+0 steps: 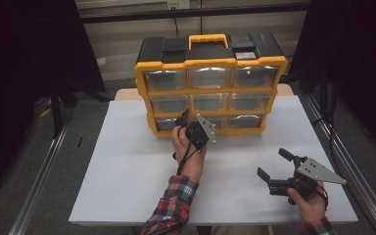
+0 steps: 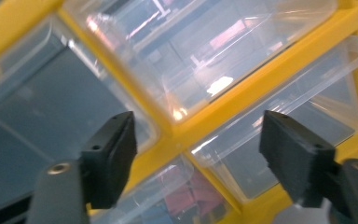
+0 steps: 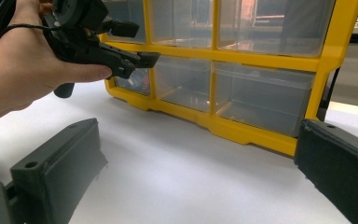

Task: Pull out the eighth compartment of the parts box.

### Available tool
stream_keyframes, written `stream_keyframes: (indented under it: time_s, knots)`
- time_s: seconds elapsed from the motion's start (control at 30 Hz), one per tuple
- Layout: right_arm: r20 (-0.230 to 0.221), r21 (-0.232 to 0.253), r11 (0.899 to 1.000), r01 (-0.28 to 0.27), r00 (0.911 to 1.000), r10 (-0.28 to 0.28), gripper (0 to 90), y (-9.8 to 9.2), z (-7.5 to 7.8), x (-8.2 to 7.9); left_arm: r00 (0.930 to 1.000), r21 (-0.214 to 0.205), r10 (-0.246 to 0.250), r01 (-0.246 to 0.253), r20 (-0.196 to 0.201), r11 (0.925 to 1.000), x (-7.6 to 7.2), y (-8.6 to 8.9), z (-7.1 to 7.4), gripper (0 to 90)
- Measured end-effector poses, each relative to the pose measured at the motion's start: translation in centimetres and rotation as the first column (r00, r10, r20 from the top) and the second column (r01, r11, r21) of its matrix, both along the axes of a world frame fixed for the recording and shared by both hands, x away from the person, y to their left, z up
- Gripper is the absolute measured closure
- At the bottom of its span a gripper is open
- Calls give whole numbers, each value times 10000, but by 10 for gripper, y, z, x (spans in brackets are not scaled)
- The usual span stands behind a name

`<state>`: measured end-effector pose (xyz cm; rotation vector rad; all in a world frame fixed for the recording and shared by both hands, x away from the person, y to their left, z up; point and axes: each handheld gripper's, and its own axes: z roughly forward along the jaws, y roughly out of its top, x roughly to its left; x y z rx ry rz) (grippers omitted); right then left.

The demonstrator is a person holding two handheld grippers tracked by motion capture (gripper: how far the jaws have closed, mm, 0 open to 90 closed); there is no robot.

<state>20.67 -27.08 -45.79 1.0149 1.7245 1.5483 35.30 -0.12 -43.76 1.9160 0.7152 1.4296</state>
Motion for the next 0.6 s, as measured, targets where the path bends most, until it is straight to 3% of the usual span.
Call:
stream_keyframes:
  time_s: [0.1, 0.23, 0.33, 0.4, 0.57, 0.6]
  knots:
    - [-3, -30, 10000, 0, 10000, 0, 2, 0, 0, 0, 9995, 949, -139, 111, 288, 9954, -2, -3, -2, 383]
    - [3, -46, 10000, -6, 10000, 6, 2, 0, 0, 0, 9977, 1609, -257, 154, 627, 9868, -4, -7, -6, 441]
    - [-32, -85, 10000, 14, 10000, -14, 2, 1, 0, 0, 9952, 1808, -570, 418, 795, 9826, -3, -10, -8, 476]
    - [-27, -88, 10000, -35, 10000, 35, 2, 1, 0, 0, 9967, 2102, -524, 384, 616, 9769, -3, -10, -8, 487]
    - [-27, -76, 10000, -17, 10000, 17, 2, 0, 0, 0, 9951, 2202, -678, 504, 722, 9741, 0, -12, -12, 502]
    - [-27, -41, 10000, 10, 10000, -10, 2, 1, 0, 0, 9959, 2452, -604, 421, 676, 9686, 0, -12, -11, 512]
